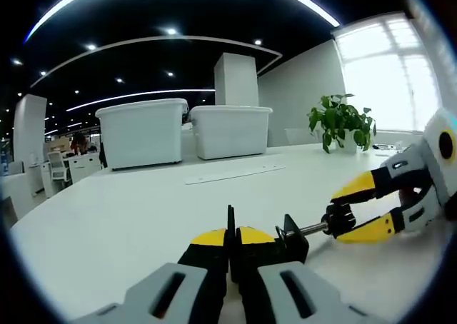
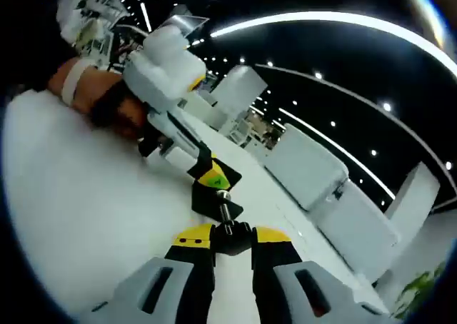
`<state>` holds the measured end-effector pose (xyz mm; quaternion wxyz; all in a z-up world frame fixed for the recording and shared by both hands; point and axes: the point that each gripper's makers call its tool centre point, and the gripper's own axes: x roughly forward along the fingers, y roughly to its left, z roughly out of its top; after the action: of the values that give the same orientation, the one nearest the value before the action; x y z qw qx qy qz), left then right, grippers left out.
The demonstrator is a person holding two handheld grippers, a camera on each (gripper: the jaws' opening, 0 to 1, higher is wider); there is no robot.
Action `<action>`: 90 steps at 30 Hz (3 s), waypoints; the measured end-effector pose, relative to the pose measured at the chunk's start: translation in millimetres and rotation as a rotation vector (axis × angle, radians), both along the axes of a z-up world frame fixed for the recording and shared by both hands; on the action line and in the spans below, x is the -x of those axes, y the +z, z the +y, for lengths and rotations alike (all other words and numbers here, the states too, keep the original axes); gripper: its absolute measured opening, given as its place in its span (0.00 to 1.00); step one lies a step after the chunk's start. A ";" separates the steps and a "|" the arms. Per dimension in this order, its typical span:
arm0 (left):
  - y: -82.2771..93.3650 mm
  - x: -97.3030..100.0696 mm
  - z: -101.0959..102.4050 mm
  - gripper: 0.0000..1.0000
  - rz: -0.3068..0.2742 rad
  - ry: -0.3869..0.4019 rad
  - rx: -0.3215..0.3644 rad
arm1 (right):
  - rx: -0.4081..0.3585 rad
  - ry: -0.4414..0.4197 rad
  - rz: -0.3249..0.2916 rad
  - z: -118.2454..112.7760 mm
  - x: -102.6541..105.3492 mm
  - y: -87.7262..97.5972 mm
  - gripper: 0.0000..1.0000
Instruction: Clamp the fixed fixture on the desktop, loosen the retaining clip, secure it to the edge of the desk, and tighten the retaining clip.
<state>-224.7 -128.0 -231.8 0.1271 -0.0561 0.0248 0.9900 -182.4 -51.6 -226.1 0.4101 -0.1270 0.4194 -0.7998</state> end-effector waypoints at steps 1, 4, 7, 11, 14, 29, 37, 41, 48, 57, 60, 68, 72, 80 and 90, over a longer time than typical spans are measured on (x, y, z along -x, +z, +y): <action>0.0 0.0 0.0 0.04 0.000 0.000 0.000 | -0.023 0.003 0.024 -0.1 -0.3 -1.4 0.17; -0.1 -0.4 -0.4 0.04 -0.001 0.000 -0.003 | -0.012 0.002 0.012 -0.2 -1.2 -1.5 0.17; -0.1 -0.8 -0.6 0.04 -0.001 0.000 -0.003 | 0.043 -0.008 -0.075 0.8 0.6 -1.2 0.20; -0.1 -1.2 -0.8 0.04 -0.002 0.000 -0.005 | 0.192 -0.019 -0.308 -5.0 -3.3 4.0 0.38; -0.1 -1.4 -0.5 0.04 -0.002 -0.001 -0.005 | 0.403 -0.066 -0.547 -2.6 -0.4 16.5 0.39; -0.2 -2.0 0.9 0.04 -0.002 -0.004 -0.004 | 0.763 -0.192 -1.160 16.6 20.0 -18.2 0.23; -0.3 -1.4 1.3 0.04 -0.002 -0.004 -0.003 | 0.612 -0.147 -0.932 15.0 19.7 -11.0 0.22; -0.3 -1.0 1.3 0.04 -0.003 -0.005 -0.005 | 0.377 -0.095 -0.605 9.2 14.7 -5.6 0.22; -0.5 -0.6 1.2 0.04 -0.004 -0.005 -0.006 | 0.065 -0.038 -0.129 2.0 7.8 -3.6 0.21; -0.7 -1.0 0.4 0.04 -0.005 -0.004 -0.005 | 0.391 -0.073 -0.549 3.2 7.7 -0.7 0.44; -0.7 -1.1 0.7 0.04 -0.004 -0.005 -0.005 | 0.595 -0.111 -0.848 6.1 9.7 -0.2 0.51; -0.5 -1.2 1.0 0.04 -0.005 -0.008 -0.006 | 0.779 -0.204 -1.112 18.9 24.9 -14.2 0.30; -0.4 -1.4 1.4 0.04 -0.005 -0.009 -0.005 | 0.770 -0.197 -1.107 16.2 23.4 -13.7 0.23; -0.1 -2.0 1.0 0.04 -0.005 -0.010 -0.006 | 0.607 -0.133 -0.878 11.4 16.6 -6.5 0.22; -0.3 -2.2 0.9 0.04 -0.006 -0.009 -0.006 | 0.048 -0.020 -0.085 -1.2 2.8 1.8 0.22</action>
<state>-222.5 -127.1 -232.1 0.1319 -0.0588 0.0215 0.9893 -185.2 -52.8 -224.3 0.4164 -0.0988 0.3835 -0.8184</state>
